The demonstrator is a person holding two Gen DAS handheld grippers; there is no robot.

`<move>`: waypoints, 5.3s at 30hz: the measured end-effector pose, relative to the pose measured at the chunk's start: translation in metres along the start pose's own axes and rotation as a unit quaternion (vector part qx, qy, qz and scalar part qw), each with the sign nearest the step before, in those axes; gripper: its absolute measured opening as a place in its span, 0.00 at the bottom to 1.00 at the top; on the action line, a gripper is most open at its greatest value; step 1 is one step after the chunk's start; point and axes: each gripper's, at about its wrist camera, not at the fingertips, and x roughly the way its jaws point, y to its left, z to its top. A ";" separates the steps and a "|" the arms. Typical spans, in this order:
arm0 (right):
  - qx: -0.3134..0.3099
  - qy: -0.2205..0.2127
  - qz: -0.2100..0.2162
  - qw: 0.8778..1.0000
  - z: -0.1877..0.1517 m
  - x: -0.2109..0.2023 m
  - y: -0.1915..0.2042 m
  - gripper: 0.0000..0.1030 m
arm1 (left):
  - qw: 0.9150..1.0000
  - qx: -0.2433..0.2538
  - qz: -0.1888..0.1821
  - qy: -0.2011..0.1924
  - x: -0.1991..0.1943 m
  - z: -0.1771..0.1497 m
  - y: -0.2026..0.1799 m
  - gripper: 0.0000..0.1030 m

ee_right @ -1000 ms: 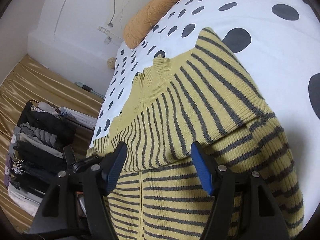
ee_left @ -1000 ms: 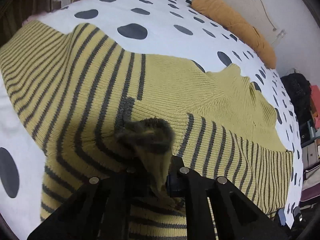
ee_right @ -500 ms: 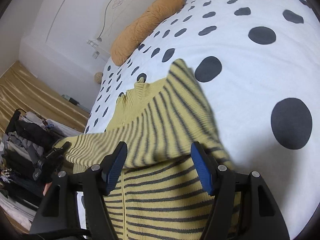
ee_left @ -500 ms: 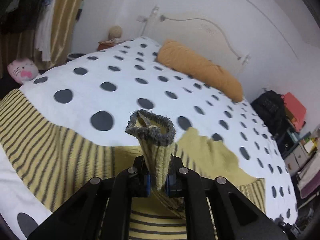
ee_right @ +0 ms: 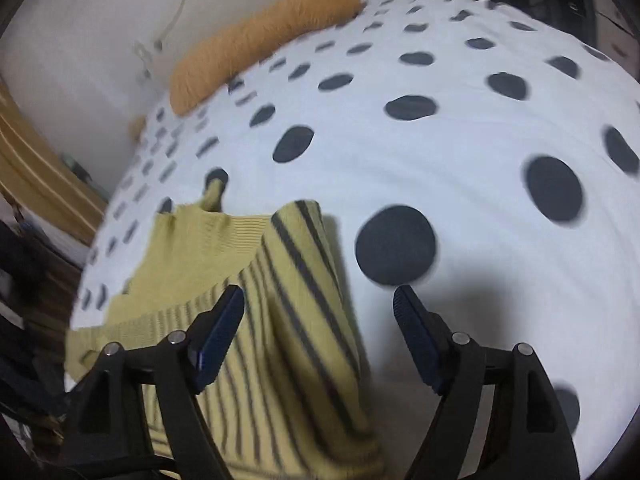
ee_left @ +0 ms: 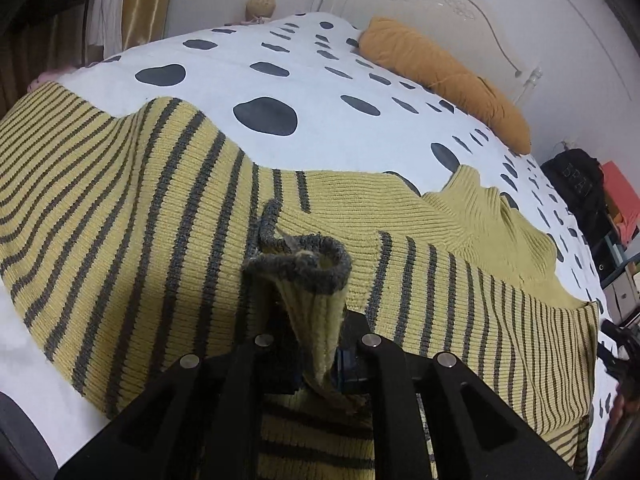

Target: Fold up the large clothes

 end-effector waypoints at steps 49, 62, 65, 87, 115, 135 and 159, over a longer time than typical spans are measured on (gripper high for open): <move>-0.150 0.068 -0.074 0.984 -0.178 -0.134 0.016 0.55 | 0.993 0.033 0.053 -0.098 -0.122 0.007 0.029 0.98; -0.176 0.130 0.007 0.976 -0.219 -0.056 0.133 0.55 | 0.969 -0.194 0.148 -0.042 -0.120 0.111 0.296 0.81; -0.170 0.130 -0.002 0.977 -0.222 -0.048 0.137 0.55 | 0.962 -0.234 0.138 -0.020 -0.096 0.129 0.346 0.75; -0.122 0.115 -0.012 0.986 -0.217 -0.034 0.134 0.58 | 0.972 -0.222 0.076 -0.013 -0.120 0.161 0.301 0.09; 0.013 0.041 0.010 0.999 -0.200 -0.175 -0.047 0.60 | 0.963 0.162 -0.145 0.159 -0.032 -0.106 -0.324 0.61; -0.077 0.058 -0.080 0.992 -0.076 -0.023 0.015 0.39 | 0.995 0.055 0.061 0.049 -0.092 -0.054 -0.016 0.92; -0.110 0.111 -0.054 0.986 -0.071 -0.031 0.027 0.33 | 0.997 0.053 0.026 0.058 -0.077 -0.047 -0.040 0.92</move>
